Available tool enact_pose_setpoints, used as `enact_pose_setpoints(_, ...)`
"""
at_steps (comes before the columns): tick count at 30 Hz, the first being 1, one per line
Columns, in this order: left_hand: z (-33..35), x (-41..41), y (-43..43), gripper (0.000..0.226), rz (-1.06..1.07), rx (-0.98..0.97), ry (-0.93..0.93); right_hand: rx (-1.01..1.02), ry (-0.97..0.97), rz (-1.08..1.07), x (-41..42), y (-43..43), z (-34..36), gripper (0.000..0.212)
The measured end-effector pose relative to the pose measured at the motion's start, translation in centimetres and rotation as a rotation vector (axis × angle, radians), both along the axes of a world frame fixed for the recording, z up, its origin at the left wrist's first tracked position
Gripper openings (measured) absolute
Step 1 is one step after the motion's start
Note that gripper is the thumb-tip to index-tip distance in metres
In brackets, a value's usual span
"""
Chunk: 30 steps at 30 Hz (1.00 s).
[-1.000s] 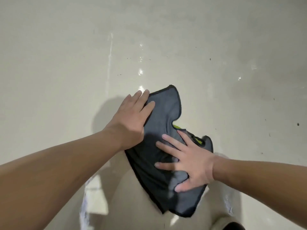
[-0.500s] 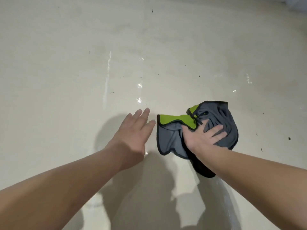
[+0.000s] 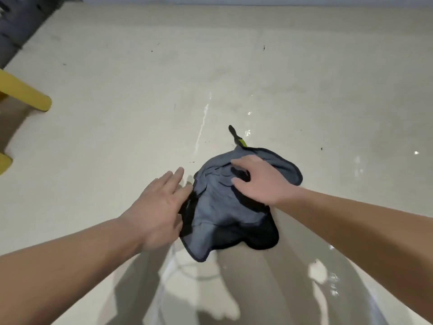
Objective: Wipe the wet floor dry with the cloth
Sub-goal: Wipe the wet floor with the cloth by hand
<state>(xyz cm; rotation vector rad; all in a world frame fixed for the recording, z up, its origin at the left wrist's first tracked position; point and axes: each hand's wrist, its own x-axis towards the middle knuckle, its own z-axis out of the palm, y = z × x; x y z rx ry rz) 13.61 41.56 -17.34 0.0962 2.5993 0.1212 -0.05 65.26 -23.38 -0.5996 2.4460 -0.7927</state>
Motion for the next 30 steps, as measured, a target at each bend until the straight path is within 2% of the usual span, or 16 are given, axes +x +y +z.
enact_pose_setpoints(2, 2.9, -1.1, 1.1, 0.075, -0.062, -0.031, -0.056, 0.104, 0.113, -0.06, -1.4, 2.5, 0.8, 0.051)
enact_pose_setpoints(3, 4.4, -1.7, 1.9, 0.073, -0.099, -0.044, -0.074, 0.176, 0.1, -0.07, -2.0, 3.6, 1.1, 0.05)
enact_pose_setpoints(7, 7.9, -4.8, 5.6, 0.063, -0.19, -0.053, -0.165, 0.311, -0.07, -0.09, -4.0, 6.3, 2.2, 0.053)
enact_pose_setpoints(12, 5.1, -7.2, 8.4, 0.047, -0.346, -0.028, -0.243, 0.381, -0.185, -0.163, -6.5, 5.6, 1.6, 0.052)
enact_pose_setpoints(16, -0.8, -8.1, 10.1, 0.078, -0.46, -0.073, -0.365, 0.388, -0.233, -0.199, -8.0, 5.7, 0.0, 0.03)
enact_pose_setpoints(19, -5.4, -8.3, 10.0, 0.086, -0.4, -0.031, -0.417, 0.466, -0.217, -0.153, -8.5, 6.0, 0.0, 0.03)
enact_pose_setpoints(23, -9.2, -12.7, 7.4, 0.089, -0.37, 0.054, -0.27, 0.456, -0.252, -0.225, -10.7, 5.8, 1.1, 0.032)
enact_pose_setpoints(26, -10.6, -19.0, 5.4, 0.076, -0.263, 0.091, -0.127, 0.412, -0.166, -0.362, -12.9, 5.4, 1.6, 0.041)
enact_pose_setpoints(30, -12.2, -24.0, 3.3, 0.067, -0.107, 0.094, 0.051, 0.345, -0.049, -0.351, -15.8, 2.7, 0.8, 0.043)
